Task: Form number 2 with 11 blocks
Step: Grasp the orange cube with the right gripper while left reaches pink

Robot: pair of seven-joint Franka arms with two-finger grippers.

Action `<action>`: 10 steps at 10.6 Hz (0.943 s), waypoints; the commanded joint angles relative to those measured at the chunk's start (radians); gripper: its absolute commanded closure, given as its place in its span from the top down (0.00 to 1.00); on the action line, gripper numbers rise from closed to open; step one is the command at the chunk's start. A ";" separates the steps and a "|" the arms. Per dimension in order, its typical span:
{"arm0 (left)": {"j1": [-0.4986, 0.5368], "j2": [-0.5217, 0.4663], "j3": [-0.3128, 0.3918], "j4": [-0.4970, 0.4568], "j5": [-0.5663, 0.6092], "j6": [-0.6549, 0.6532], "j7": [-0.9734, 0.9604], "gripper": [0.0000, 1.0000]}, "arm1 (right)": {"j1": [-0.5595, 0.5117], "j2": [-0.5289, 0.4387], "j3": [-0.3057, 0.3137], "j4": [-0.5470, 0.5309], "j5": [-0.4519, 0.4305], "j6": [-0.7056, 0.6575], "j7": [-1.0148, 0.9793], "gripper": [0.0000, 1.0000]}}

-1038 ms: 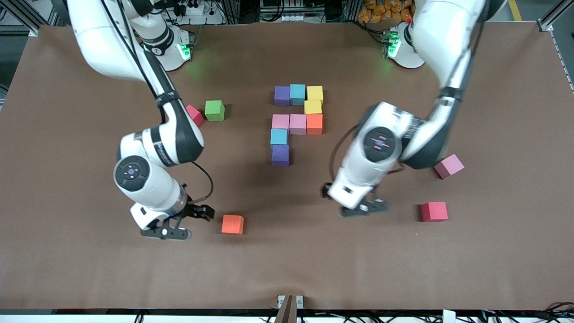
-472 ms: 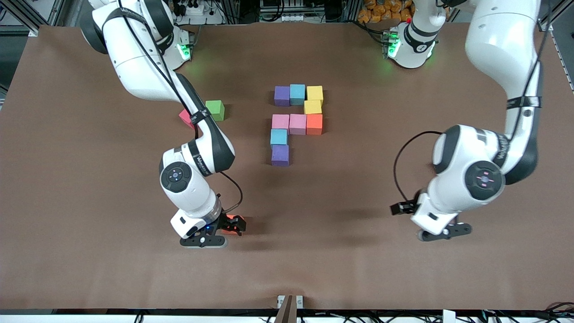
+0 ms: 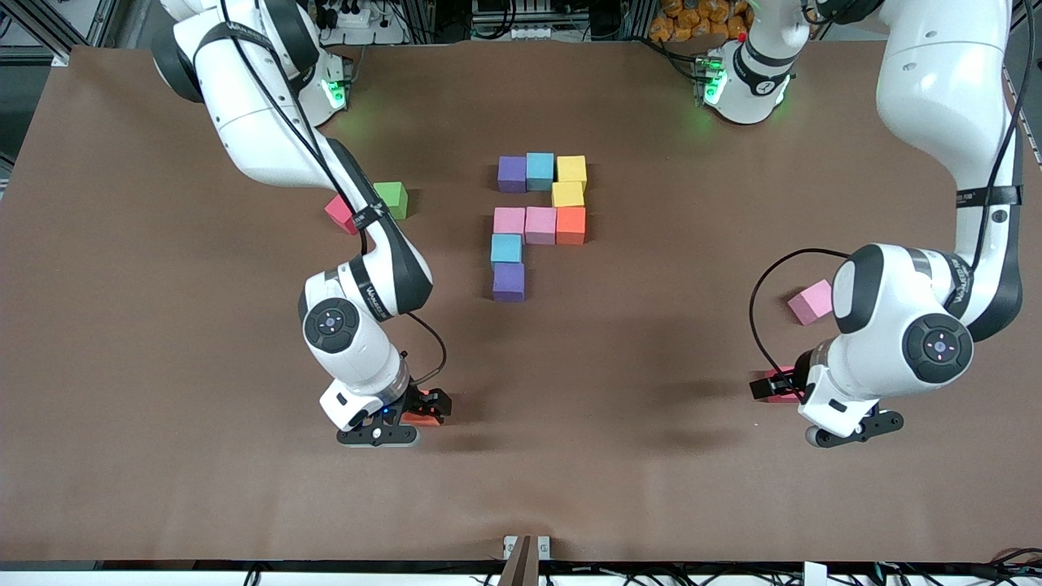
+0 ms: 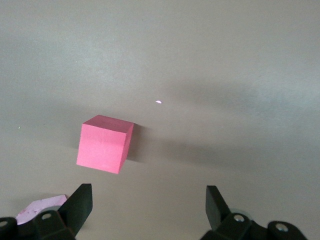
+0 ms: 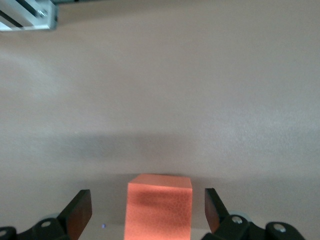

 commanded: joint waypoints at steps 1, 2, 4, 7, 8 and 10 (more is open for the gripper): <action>0.019 0.027 -0.007 -0.003 0.028 0.009 0.070 1.00 | 0.015 0.005 -0.008 -0.007 0.005 -0.001 0.012 1.00; 0.033 0.030 -0.007 -0.004 0.033 0.015 0.086 1.00 | 0.017 0.006 -0.008 -0.008 0.005 0.001 0.014 1.00; 0.046 0.053 -0.007 -0.023 0.042 0.049 0.142 1.00 | 0.017 0.006 -0.008 -0.021 0.005 0.001 0.012 1.00; 0.063 0.061 -0.007 -0.087 0.111 0.124 0.160 1.00 | 0.017 0.003 -0.016 -0.031 0.002 0.007 0.001 1.00; 0.082 0.064 -0.007 -0.108 0.115 0.156 0.169 1.00 | 0.018 0.005 -0.019 -0.031 0.004 0.008 0.001 1.00; 0.093 0.075 -0.009 -0.132 0.115 0.196 0.195 1.00 | 0.020 0.016 -0.020 -0.035 0.007 0.008 0.009 1.00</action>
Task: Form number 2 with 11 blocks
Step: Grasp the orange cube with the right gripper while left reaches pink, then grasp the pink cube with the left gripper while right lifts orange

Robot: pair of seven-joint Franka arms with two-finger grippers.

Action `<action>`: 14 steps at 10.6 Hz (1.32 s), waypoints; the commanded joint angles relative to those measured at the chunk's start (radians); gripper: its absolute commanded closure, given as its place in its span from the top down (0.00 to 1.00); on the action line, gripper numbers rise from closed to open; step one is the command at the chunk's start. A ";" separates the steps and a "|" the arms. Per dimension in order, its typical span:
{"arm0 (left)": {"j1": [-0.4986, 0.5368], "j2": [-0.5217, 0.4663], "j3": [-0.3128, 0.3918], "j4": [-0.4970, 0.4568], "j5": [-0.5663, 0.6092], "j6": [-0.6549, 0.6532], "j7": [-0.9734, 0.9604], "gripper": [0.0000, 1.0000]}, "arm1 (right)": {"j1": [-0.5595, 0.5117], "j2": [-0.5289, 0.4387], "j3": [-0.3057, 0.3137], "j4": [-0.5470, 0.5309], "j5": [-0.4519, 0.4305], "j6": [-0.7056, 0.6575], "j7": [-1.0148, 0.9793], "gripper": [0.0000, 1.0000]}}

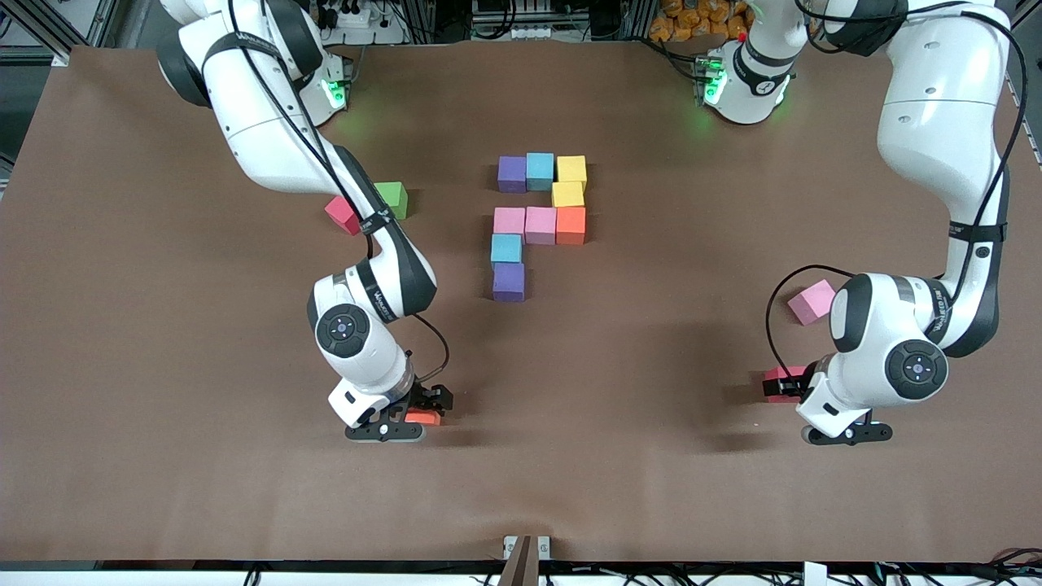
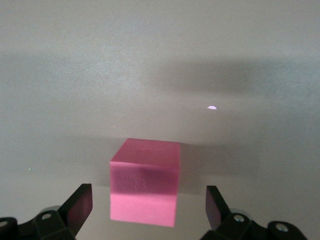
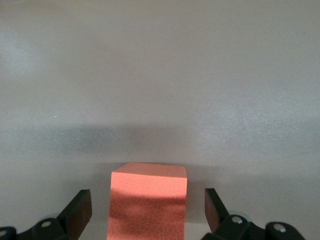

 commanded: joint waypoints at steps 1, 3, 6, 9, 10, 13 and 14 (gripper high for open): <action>0.017 0.004 -0.010 -0.033 0.022 0.036 0.025 1.00 | 0.012 0.016 -0.012 -0.009 0.007 0.012 0.015 1.00; 0.017 0.020 -0.010 -0.037 0.022 0.045 0.030 1.00 | 0.012 0.028 -0.013 -0.007 0.007 0.028 0.015 0.95; 0.015 0.027 -0.010 -0.037 0.023 0.045 0.080 0.63 | 0.023 0.039 -0.032 -0.004 0.011 0.052 0.009 0.64; 0.008 0.024 -0.010 -0.037 0.023 0.045 0.128 0.27 | 0.024 0.039 -0.035 -0.002 0.021 0.052 0.007 0.37; -0.003 0.018 -0.017 -0.039 0.022 0.042 0.127 0.24 | 0.026 0.033 -0.036 -0.003 0.019 0.051 0.006 0.34; -0.029 -0.018 -0.075 -0.060 0.011 0.007 0.023 0.25 | 0.049 -0.089 -0.038 -0.083 0.005 0.046 -0.063 0.40; -0.029 -0.025 -0.120 -0.060 0.011 -0.011 -0.064 0.25 | 0.049 -0.158 -0.032 -0.158 0.008 0.051 -0.129 0.40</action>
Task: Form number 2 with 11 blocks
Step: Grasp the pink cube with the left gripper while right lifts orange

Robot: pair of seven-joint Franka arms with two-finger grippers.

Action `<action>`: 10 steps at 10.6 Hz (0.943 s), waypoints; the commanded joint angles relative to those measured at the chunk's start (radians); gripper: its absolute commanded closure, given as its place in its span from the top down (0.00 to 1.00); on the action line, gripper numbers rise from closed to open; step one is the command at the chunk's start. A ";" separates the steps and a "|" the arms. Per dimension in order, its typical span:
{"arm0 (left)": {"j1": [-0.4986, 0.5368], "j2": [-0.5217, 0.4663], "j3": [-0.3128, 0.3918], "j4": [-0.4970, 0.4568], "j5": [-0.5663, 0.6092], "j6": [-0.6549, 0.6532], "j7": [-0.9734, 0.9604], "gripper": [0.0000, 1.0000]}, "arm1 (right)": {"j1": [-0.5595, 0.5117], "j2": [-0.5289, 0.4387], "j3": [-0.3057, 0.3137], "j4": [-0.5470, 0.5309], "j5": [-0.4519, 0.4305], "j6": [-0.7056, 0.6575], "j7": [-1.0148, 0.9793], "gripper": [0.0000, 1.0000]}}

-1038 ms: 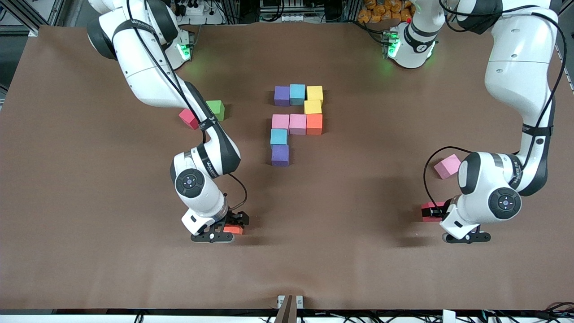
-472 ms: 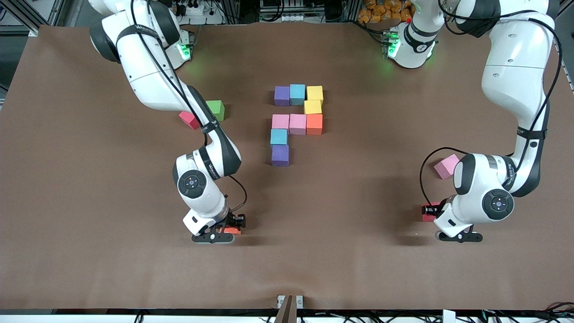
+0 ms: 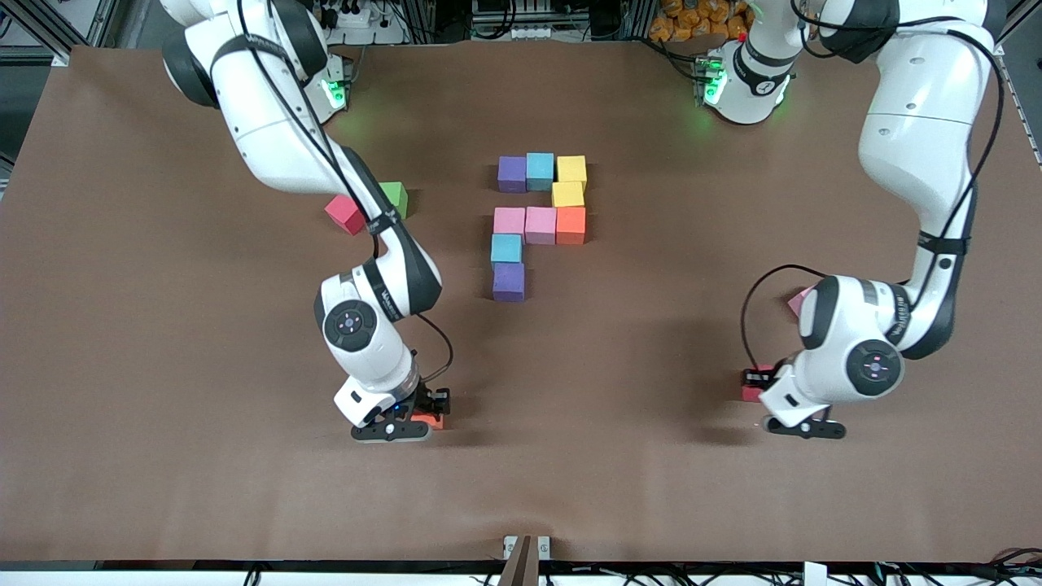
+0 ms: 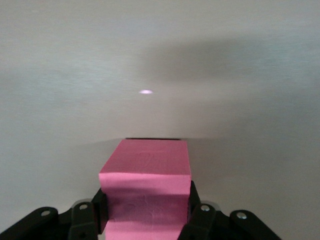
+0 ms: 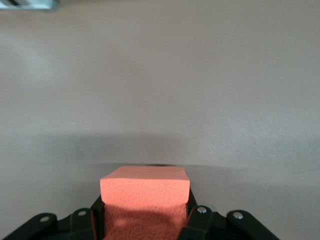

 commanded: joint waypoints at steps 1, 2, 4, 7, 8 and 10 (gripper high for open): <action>-0.005 -0.045 -0.086 -0.031 0.010 -0.048 -0.202 0.25 | 0.015 -0.202 0.002 -0.215 0.003 -0.001 -0.109 0.40; -0.014 -0.045 -0.127 -0.034 0.013 -0.054 -0.315 0.26 | 0.028 -0.274 0.005 -0.292 0.003 -0.001 -0.141 0.40; -0.093 -0.045 -0.143 -0.048 0.011 -0.054 -0.538 0.26 | 0.056 -0.404 0.008 -0.441 0.003 0.000 -0.232 0.40; -0.209 -0.038 -0.143 -0.048 0.019 -0.054 -0.876 0.26 | 0.035 -0.582 0.012 -0.612 0.005 -0.015 -0.290 0.40; -0.218 -0.041 -0.143 -0.057 0.019 -0.054 -0.930 0.27 | 0.018 -0.647 0.010 -0.664 0.003 -0.023 -0.307 0.40; -0.204 -0.073 -0.143 -0.094 0.013 -0.054 -0.990 0.27 | -0.020 -0.750 0.009 -0.709 0.003 -0.126 -0.312 0.40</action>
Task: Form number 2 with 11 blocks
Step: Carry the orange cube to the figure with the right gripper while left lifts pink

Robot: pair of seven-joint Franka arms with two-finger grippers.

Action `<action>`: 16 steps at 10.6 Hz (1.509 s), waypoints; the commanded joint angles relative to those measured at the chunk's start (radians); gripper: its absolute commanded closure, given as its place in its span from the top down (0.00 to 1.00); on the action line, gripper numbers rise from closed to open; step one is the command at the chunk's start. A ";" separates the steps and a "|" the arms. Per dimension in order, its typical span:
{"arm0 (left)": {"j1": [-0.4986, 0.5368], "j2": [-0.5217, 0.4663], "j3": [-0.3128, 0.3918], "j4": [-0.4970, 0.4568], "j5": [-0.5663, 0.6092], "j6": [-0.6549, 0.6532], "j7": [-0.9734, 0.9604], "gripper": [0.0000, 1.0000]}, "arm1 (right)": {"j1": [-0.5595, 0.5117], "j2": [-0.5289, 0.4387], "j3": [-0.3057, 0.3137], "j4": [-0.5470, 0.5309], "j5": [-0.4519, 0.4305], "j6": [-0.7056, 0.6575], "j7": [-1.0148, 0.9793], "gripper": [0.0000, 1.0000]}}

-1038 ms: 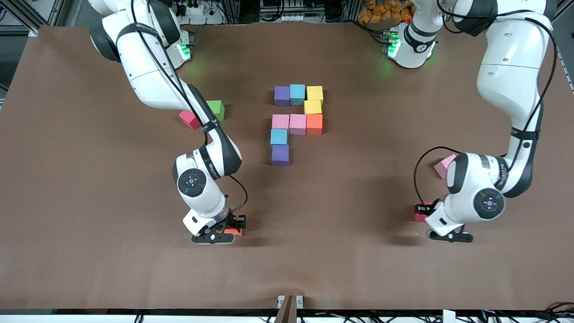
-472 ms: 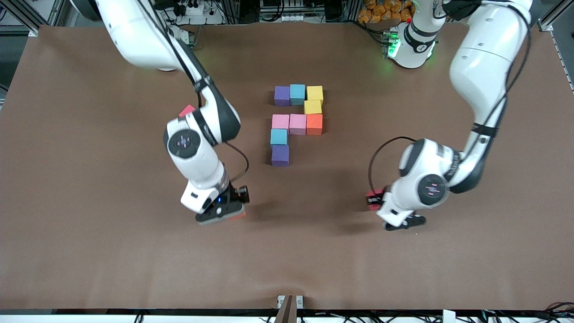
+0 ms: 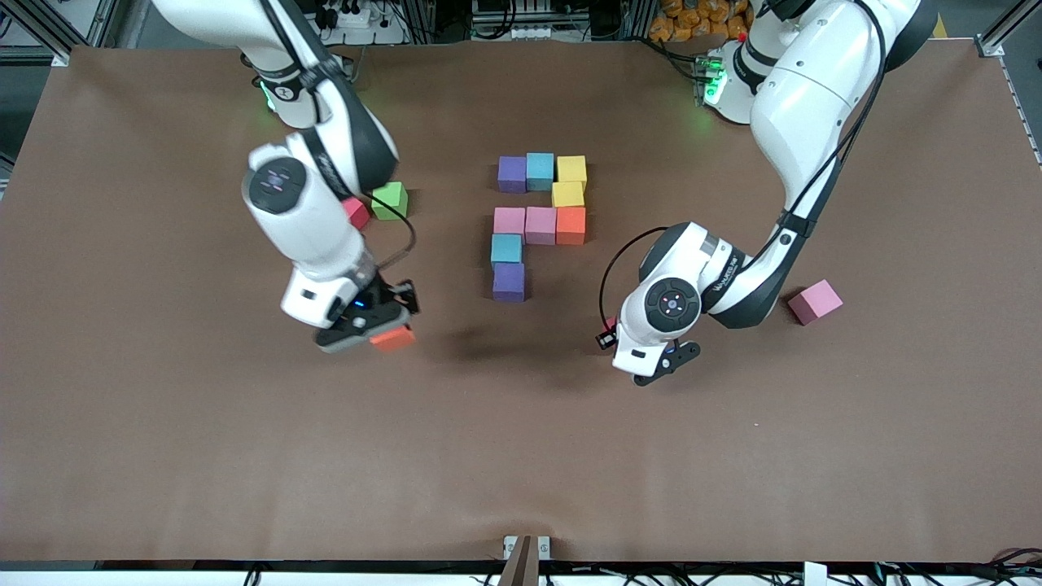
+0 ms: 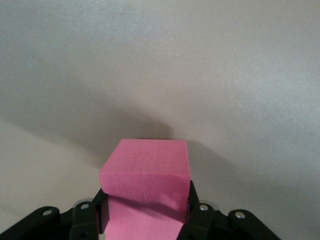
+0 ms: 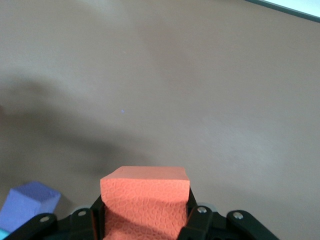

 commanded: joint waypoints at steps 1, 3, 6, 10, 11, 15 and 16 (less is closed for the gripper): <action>0.020 -0.061 0.002 -0.061 0.011 -0.007 -0.126 0.27 | -0.029 -0.146 0.000 -0.088 0.001 -0.107 -0.022 0.40; 0.028 -0.093 0.002 -0.094 0.008 -0.007 -0.226 0.27 | -0.023 -0.225 -0.032 -0.129 0.000 -0.137 -0.045 0.40; 0.112 -0.132 0.005 -0.122 0.008 -0.007 -0.289 0.29 | 0.052 -0.220 -0.043 -0.150 0.000 -0.135 -0.215 0.40; 0.178 -0.139 0.010 -0.115 0.011 -0.007 -0.299 0.28 | 0.181 -0.159 -0.043 -0.107 -0.011 -0.125 -0.350 0.42; 0.196 -0.145 0.013 -0.110 0.011 -0.007 -0.308 0.28 | 0.216 -0.110 -0.043 -0.056 -0.029 -0.125 -0.355 0.42; 0.244 -0.168 0.013 -0.109 0.018 -0.007 -0.292 0.28 | 0.351 0.118 -0.041 0.190 -0.023 -0.111 -0.396 0.42; 0.262 -0.167 0.015 -0.095 0.020 -0.007 -0.291 0.28 | 0.374 0.172 -0.038 0.237 -0.016 -0.062 -0.414 0.42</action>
